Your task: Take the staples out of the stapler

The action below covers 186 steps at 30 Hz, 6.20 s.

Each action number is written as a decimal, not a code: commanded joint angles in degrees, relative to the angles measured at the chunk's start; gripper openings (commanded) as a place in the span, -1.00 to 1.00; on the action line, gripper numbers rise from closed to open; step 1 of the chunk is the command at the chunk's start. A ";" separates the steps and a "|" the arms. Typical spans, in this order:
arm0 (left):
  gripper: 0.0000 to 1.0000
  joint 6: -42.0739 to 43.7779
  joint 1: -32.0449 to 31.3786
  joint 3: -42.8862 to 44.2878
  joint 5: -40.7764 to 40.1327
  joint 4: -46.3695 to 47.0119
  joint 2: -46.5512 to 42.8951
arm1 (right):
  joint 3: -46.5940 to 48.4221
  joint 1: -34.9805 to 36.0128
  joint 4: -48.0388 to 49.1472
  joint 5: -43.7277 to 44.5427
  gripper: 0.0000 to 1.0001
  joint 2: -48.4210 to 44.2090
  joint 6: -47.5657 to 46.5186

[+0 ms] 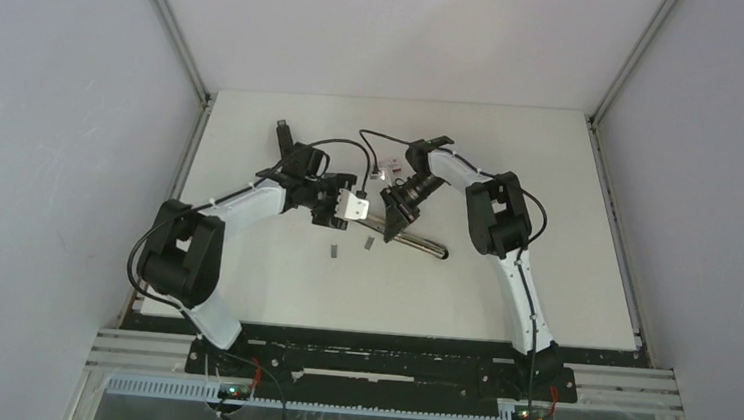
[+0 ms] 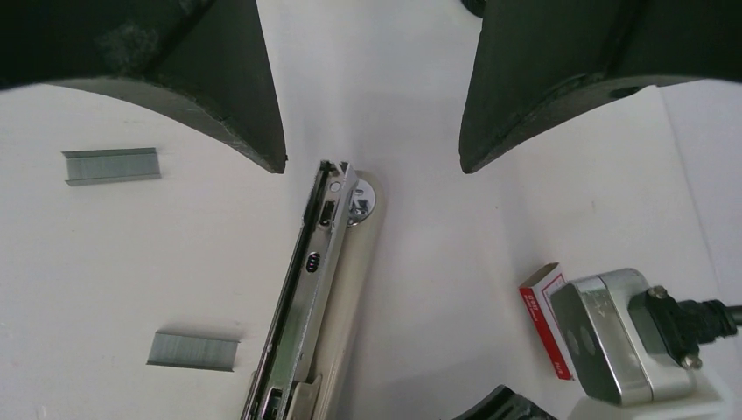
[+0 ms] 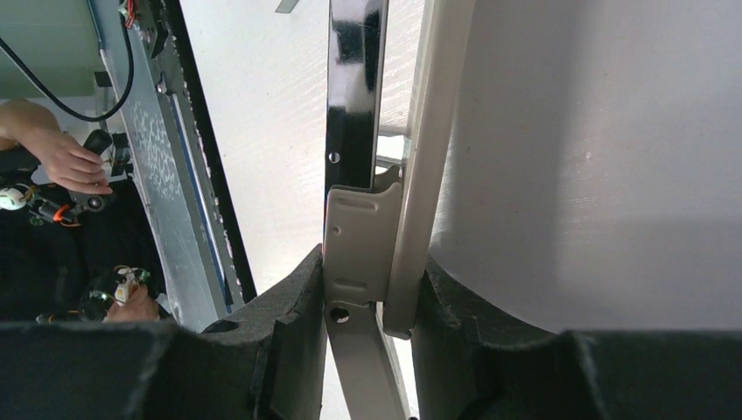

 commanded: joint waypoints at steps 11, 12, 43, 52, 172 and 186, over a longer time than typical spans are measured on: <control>0.41 6.32 -5.22 -5.41 -7.79 6.22 -0.99 | 3.18 -1.29 -2.95 -3.97 -0.41 0.75 -1.56; 0.41 6.82 -5.27 -5.75 -7.39 5.86 -1.16 | 3.18 -1.40 -2.98 -3.98 -0.41 0.72 -1.55; -0.31 4.30 -11.82 -7.48 -19.60 13.16 3.34 | 3.42 -2.18 -3.87 -5.51 -0.39 0.90 -2.21; -0.61 3.61 -12.64 -7.71 -21.51 14.17 3.97 | 3.52 -2.61 -4.09 -5.50 -0.33 0.84 -2.32; 0.99 -42.13 24.12 -33.32 -16.43 22.21 -42.50 | -23.39 13.14 34.22 42.54 -0.68 -22.55 5.34; 0.99 -42.38 24.08 -33.14 -15.58 22.47 -40.93 | -25.03 8.86 35.54 48.87 -1.00 -25.04 13.13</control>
